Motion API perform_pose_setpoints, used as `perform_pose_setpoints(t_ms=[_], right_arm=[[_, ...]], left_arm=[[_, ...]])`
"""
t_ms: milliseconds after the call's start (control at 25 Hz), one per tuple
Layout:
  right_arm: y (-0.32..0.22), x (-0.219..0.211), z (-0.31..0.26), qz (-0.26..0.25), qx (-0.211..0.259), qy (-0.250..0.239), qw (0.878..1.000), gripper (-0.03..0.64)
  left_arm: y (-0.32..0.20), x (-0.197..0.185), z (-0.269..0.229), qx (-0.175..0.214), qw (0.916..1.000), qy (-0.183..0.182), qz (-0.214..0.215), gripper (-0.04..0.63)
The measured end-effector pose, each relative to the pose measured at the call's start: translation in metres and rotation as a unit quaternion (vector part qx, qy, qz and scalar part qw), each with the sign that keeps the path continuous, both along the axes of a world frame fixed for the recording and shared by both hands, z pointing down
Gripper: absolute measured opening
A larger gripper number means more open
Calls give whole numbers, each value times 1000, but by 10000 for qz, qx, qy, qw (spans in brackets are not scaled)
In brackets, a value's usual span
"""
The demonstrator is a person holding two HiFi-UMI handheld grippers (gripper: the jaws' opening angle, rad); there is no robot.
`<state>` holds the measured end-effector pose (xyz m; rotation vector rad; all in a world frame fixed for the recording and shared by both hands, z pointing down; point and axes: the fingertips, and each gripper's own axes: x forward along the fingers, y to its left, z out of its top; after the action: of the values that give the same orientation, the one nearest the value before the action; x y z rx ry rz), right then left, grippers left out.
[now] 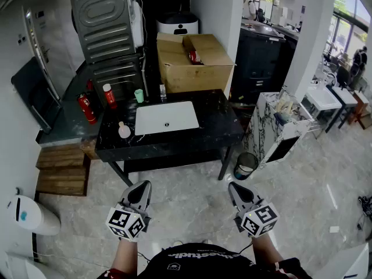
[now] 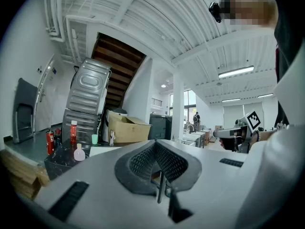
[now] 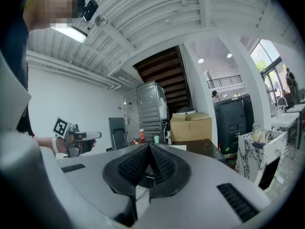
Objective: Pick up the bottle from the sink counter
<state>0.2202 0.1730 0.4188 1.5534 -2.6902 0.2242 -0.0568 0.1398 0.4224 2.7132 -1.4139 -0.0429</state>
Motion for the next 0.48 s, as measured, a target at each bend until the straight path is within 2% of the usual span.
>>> perform_pose_setpoints(t_ms=[240, 480], right_arm=[[-5, -3, -2, 80, 5, -51, 10000, 38], [-8, -24, -2, 24, 82, 48, 10000, 38]], left_arm=[[0, -9, -1, 7, 10000, -1, 2, 13], [-2, -24, -3, 39, 10000, 3, -26, 14]])
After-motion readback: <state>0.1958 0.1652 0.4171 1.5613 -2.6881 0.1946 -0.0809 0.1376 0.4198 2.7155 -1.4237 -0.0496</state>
